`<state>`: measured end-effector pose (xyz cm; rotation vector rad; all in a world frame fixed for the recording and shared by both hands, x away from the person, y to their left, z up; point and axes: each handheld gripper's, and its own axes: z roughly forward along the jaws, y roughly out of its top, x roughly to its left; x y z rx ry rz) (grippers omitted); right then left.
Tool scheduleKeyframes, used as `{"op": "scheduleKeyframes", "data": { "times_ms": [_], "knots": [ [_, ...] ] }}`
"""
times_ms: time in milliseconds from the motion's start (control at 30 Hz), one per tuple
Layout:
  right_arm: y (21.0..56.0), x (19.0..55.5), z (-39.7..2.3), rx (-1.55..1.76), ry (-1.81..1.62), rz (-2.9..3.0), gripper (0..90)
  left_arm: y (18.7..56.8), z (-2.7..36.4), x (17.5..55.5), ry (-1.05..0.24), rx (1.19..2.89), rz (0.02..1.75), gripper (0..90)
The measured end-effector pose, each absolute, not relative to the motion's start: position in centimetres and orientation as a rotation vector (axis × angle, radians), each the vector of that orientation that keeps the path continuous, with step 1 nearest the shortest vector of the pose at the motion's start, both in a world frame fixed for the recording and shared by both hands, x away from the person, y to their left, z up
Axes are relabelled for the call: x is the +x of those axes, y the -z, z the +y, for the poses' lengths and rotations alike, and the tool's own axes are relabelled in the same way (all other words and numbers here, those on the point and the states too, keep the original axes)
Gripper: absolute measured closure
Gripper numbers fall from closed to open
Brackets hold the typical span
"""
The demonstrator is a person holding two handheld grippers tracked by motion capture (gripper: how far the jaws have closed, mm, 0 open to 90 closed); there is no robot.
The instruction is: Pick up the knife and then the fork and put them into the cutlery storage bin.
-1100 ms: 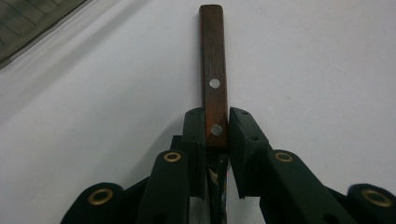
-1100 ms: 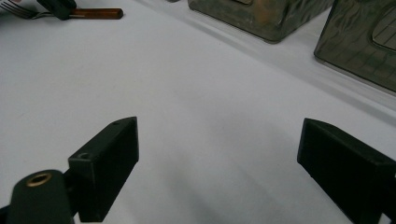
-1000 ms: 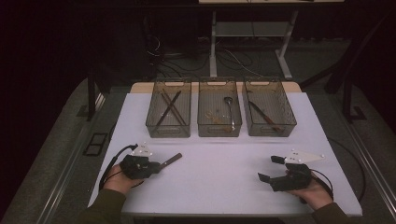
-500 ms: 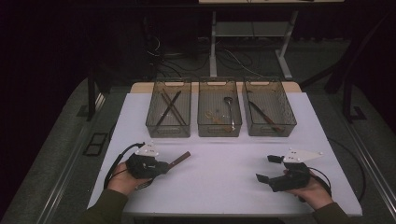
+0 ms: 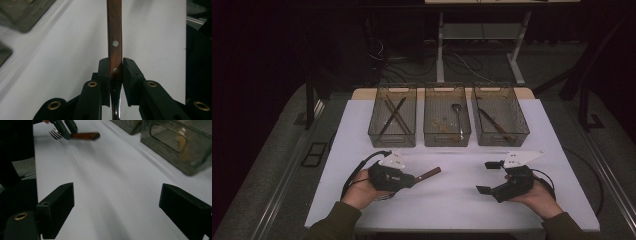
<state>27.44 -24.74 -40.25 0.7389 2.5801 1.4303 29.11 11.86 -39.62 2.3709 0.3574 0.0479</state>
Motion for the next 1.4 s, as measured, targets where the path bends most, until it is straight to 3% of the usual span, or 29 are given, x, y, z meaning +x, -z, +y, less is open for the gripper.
{"op": "scheduleKeyframes", "data": {
  "times_ms": [300, 433, 667, 900, 1033, 1400],
  "knots": [
    [39.8, 28.3, -20.8, 0.552, -1.403, 2.752, 14.9, 39.1, 7.0, 28.8, 0.006, 2.425, 0.188, 77.4],
    [40.3, 28.6, -19.1, 0.453, -1.323, 2.87, 22.7, 39.1, 5.5, 28.8, 0.009, 2.454, 0.122, 77.4],
    [40.8, 29.3, -17.4, 0.303, -1.211, 2.979, 41.4, 39.0, 4.3, 28.8, 0.011, 2.46, 0.061, 77.4],
    [41.2, 29.3, -16.7, 0.254, -1.163, 3.036, 70.5, 39.0, 3.6, 28.3, 0.011, 2.472, 0.022, 77.4],
    [41.1, 29.1, -16.7, 0.228, -1.156, 3.064, 74.5, 39.1, 3.4, 28.0, 0.005, 2.486, -0.012, 77.3],
    [41.0, 28.9, -16.9, 0.211, -1.184, 3.096, 75.2, 39.0, 3.6, 27.8, 0.033, 2.47, -0.043, 76.8]
  ]
}}
